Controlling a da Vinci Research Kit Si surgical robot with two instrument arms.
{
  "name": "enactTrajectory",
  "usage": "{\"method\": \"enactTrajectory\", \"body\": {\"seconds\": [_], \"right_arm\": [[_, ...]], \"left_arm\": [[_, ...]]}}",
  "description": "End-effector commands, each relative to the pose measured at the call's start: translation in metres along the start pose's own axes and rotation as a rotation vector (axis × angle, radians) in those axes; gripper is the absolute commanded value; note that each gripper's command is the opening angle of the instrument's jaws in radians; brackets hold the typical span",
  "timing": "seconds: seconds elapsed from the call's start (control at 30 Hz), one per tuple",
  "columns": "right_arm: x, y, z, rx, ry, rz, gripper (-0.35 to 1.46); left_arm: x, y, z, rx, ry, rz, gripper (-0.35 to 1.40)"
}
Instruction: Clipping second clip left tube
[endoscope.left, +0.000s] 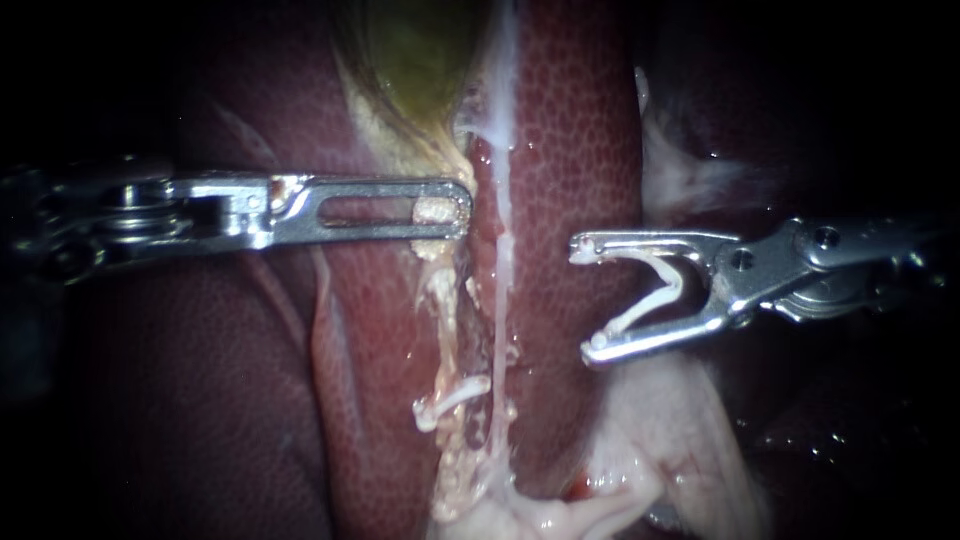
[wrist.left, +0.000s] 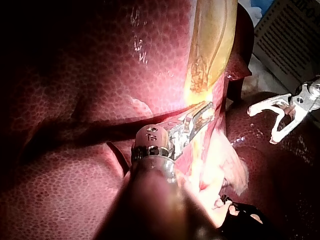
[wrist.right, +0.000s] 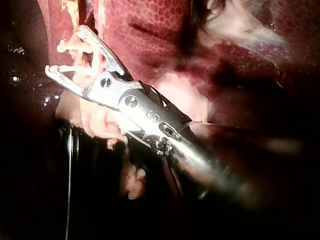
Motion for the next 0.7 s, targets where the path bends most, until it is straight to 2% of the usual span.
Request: {"method": "enactTrajectory", "body": {"seconds": [0.03,0.2,0.33,0.47,0.7], "right_arm": [[0.0000,0.0000,0.0000,0.000,0.000,0.000,0.60],[0.0000,0.0000,0.0000,0.000,0.000,0.000,0.60],[0.0000,0.0000,0.0000,0.000,0.000,0.000,0.60],[-0.0001,-0.0001,0.0000,0.000,0.000,-0.001,0.60],[-0.0001,-0.0001,0.0000,0.000,0.000,-0.001,0.60]], "left_arm": [[0.0000,0.0000,0.0000,0.000,0.000,0.000,-0.35],[0.0000,0.0000,-0.0002,0.001,0.001,0.000,-0.35],[-0.0003,0.0002,-0.0011,0.005,0.006,0.000,-0.35],[-0.0010,0.0004,-0.0030,0.006,0.009,-0.002,-0.35],[-0.0027,0.0003,-0.0071,-0.008,-0.015,-0.012,-0.35]]}}
